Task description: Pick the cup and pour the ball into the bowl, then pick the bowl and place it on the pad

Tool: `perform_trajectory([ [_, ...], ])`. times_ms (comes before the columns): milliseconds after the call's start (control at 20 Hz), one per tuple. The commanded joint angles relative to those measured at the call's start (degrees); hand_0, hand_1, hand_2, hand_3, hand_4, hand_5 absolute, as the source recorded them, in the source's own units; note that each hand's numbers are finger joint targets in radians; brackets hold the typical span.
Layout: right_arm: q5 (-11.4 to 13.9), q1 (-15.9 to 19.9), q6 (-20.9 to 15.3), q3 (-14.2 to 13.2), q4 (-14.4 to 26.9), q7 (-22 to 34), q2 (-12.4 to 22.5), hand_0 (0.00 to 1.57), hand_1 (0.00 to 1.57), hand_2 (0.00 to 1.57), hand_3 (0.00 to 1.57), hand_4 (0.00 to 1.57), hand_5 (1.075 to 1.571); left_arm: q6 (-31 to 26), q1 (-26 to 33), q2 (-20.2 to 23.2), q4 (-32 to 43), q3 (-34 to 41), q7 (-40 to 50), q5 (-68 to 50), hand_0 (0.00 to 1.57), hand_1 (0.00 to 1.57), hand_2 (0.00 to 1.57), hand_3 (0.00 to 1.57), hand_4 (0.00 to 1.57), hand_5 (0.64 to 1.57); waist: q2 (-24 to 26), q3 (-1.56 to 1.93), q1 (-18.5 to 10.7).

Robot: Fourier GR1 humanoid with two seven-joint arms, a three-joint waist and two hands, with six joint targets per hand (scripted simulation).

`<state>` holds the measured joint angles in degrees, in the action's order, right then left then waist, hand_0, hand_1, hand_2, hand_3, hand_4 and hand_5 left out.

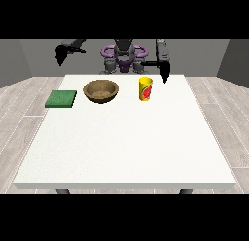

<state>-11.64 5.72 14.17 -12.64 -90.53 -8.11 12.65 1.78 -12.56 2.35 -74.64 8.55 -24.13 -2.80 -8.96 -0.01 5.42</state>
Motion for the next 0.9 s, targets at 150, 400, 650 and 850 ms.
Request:
perform_trajectory([
  [150,2.71,0.18,0.45,0.89,2.16,-6.92,-1.46,0.0,0.0,0.0,0.0,0.0,1.57,2.32,-4.49,-2.02,14.37,1.37,-13.52,1.61,0.0,0.0,0.0,0.0,0.0,1.53,-5.12,-0.01,1.94],
  [400,-1.16,0.2,5.66,-1.59,4.24,-5.36,2.17,0.0,0.0,0.0,0.0,0.0,1.57,4.05,-11.02,0.73,24.79,4.44,-16.87,0.58,0.0,0.0,0.0,0.0,0.0,1.518,-4.2,-0.01,3.6],
  [650,-1.1,2.95,4.72,-1.6,5.76,-4.64,1.86,0.0,0.0,0.0,0.0,0.0,1.571,3.24,-13.81,1.58,33.34,5.28,-22.63,0.38,0.0,0.0,0.0,0.0,0.0,1.52,-5.08,-0.02,2.68],
  [850,-0.16,2.56,5.13,-0.87,3.63,-6.6,1.74,0.0,0.0,0.0,0.0,0.0,1.571,3.13,-16.17,3.0,39.3,7.53,-28.18,-0.55,0.0,0.0,0.0,0.0,0.0,1.523,-7.89,-0.03,4.38],
])
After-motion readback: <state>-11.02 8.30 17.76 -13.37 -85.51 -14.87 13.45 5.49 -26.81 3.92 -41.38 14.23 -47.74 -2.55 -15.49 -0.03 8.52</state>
